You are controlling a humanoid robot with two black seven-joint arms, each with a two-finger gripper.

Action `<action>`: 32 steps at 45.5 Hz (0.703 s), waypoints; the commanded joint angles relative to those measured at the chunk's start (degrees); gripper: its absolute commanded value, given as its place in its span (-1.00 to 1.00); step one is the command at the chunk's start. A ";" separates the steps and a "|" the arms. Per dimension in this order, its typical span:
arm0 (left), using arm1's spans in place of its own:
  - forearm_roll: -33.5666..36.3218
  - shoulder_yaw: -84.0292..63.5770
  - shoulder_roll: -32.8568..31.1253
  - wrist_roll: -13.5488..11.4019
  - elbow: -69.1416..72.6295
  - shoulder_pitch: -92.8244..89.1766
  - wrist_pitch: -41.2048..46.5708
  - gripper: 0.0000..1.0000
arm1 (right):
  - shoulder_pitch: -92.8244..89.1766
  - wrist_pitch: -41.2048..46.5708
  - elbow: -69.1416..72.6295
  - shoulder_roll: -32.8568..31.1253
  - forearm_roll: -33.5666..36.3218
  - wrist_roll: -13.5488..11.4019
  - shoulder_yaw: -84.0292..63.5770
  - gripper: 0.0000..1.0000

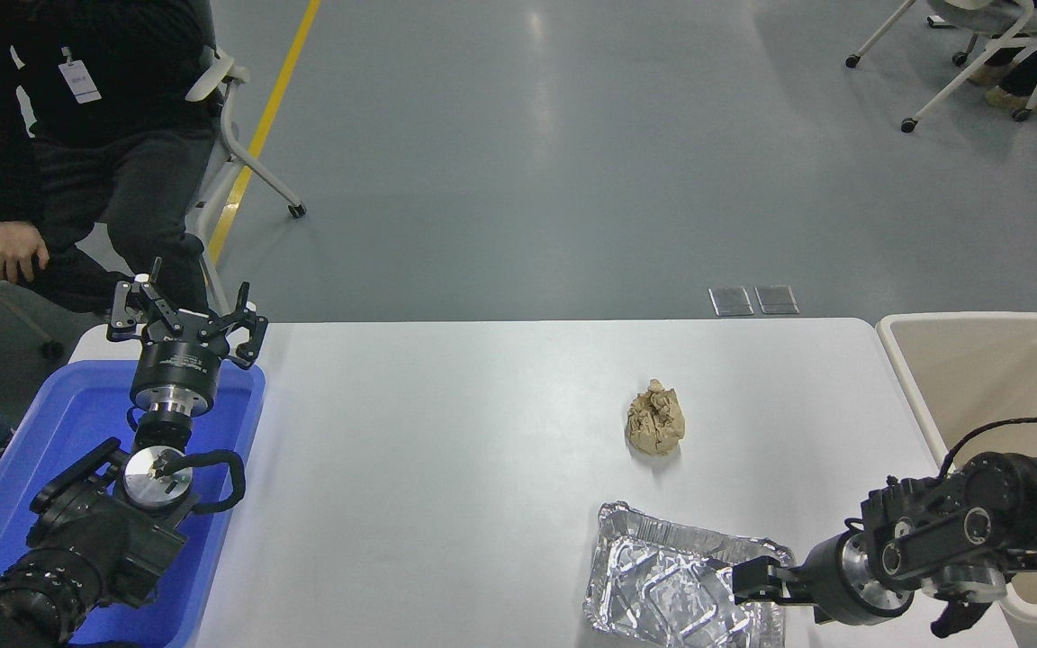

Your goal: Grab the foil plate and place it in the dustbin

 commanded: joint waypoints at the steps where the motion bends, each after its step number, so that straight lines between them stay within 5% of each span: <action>1: -0.01 0.00 0.01 0.00 -0.02 0.00 0.01 0.98 | -1.06 -0.34 -0.33 0.05 -0.59 0.00 0.06 0.35; 5: -0.01 0.00 -0.08 0.00 0.07 0.00 0.01 0.98 | -1.32 -0.34 -0.33 0.05 -1.91 0.17 0.06 -0.10; 14: -0.01 0.00 0.01 0.00 -0.02 0.00 0.01 0.98 | -1.41 -0.34 -0.33 0.05 -2.97 0.44 0.06 -0.48; 17: -0.01 0.00 0.01 0.00 0.07 0.00 0.01 0.98 | -1.41 -0.34 -0.33 0.05 -3.14 0.44 0.06 -1.00; 32: -0.01 0.00 0.01 0.00 0.07 0.00 0.01 0.98 | -0.62 -0.17 0.11 -0.47 -4.20 0.44 -0.47 -1.00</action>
